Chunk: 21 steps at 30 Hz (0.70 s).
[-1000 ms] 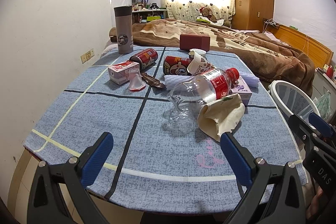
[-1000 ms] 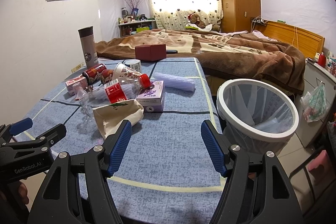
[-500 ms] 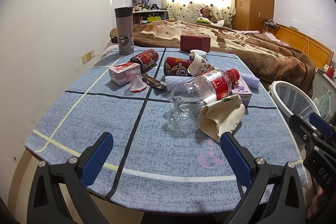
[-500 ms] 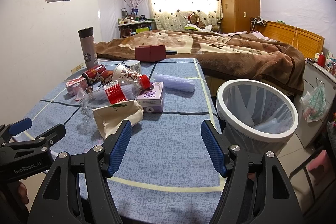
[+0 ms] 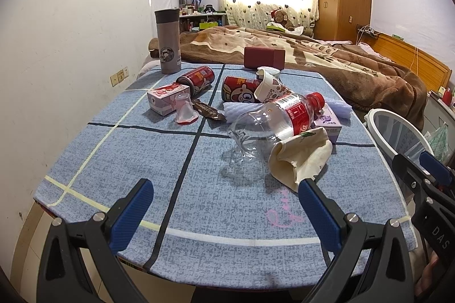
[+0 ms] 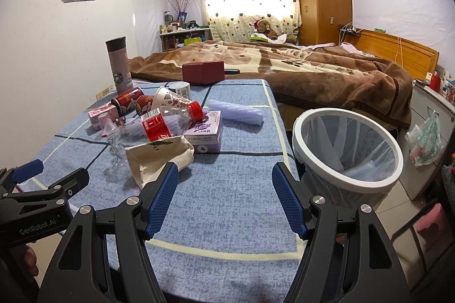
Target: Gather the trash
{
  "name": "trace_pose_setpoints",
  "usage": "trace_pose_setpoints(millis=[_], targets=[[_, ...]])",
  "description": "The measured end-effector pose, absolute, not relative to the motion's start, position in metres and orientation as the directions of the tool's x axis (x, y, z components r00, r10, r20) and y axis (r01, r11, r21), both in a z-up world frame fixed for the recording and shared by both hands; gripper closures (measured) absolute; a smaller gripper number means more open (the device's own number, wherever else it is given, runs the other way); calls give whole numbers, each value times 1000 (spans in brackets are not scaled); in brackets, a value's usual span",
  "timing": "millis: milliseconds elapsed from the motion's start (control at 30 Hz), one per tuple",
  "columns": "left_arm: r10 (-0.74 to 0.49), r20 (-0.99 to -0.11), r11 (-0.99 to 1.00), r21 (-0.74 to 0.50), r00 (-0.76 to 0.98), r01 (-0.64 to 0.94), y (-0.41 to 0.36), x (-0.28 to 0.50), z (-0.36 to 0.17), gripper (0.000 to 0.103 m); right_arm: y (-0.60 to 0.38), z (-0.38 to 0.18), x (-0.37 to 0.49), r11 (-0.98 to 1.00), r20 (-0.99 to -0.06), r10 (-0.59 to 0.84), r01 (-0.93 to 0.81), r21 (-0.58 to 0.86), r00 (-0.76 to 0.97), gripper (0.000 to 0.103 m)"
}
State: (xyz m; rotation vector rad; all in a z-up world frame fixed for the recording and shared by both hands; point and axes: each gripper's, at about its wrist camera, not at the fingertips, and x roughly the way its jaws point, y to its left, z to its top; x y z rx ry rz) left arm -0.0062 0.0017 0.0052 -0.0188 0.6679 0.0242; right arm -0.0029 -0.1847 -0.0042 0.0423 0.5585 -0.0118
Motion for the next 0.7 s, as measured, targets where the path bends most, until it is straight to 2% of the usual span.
trace_pose_setpoints(millis=[567,700], targets=[[17,-643,1000,0,766,-21,6,13,-3,0,-187,-9,9,999,-547,-3,25,33,837,33],[-41,-661,999,-46,750,15,17,26,-6,0,-189,-15,19,998,-569,9,25,51,822,33]])
